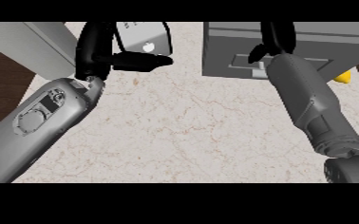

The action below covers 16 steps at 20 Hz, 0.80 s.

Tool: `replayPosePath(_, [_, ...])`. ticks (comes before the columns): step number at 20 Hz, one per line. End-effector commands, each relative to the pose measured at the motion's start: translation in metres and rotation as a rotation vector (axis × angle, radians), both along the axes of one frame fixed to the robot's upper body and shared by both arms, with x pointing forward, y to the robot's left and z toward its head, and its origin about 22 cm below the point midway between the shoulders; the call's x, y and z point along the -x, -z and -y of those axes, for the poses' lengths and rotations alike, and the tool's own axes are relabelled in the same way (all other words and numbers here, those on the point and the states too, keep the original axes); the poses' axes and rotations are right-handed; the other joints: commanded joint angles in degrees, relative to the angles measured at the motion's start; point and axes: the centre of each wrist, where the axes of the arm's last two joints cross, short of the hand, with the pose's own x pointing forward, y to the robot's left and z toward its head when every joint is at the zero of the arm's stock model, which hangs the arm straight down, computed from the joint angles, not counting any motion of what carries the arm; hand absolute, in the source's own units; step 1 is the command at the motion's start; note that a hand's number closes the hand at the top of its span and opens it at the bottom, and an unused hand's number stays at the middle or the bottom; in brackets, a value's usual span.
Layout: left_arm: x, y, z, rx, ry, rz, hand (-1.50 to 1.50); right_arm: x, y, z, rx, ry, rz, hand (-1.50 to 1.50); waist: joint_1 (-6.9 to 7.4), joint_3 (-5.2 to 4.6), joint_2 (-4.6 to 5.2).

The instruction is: Pick up the can, place it into the drawer and close the drawer

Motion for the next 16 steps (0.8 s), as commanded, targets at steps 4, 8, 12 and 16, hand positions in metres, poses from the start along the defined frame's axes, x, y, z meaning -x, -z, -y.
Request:
replayPosePath(4, [0.002, 0.006, -0.016, 0.008, -0.014, -0.014, -1.5, -0.013, -0.037, -0.043, -0.361, -0.11, 0.088, -1.5, 0.62, -0.05, -0.43])
replayPosePath(8, [0.006, 0.007, -0.015, 0.014, -0.033, 0.004, -1.5, -0.008, -0.023, -0.054, -0.5, -0.137, 0.093, -1.5, 0.18, -0.03, -0.61])
replayPosePath(12, [0.007, 0.011, -0.036, 0.004, -0.031, -0.016, -1.5, -0.016, -0.05, -0.063, -0.717, -0.181, 0.073, -1.5, -0.31, -0.16, -1.0])
replayPosePath(16, [0.016, 0.022, -0.027, 0.021, -0.044, -0.026, -1.5, -0.009, -0.021, -0.044, -0.755, -0.201, 0.061, -1.5, -1.67, -0.18, -1.23])
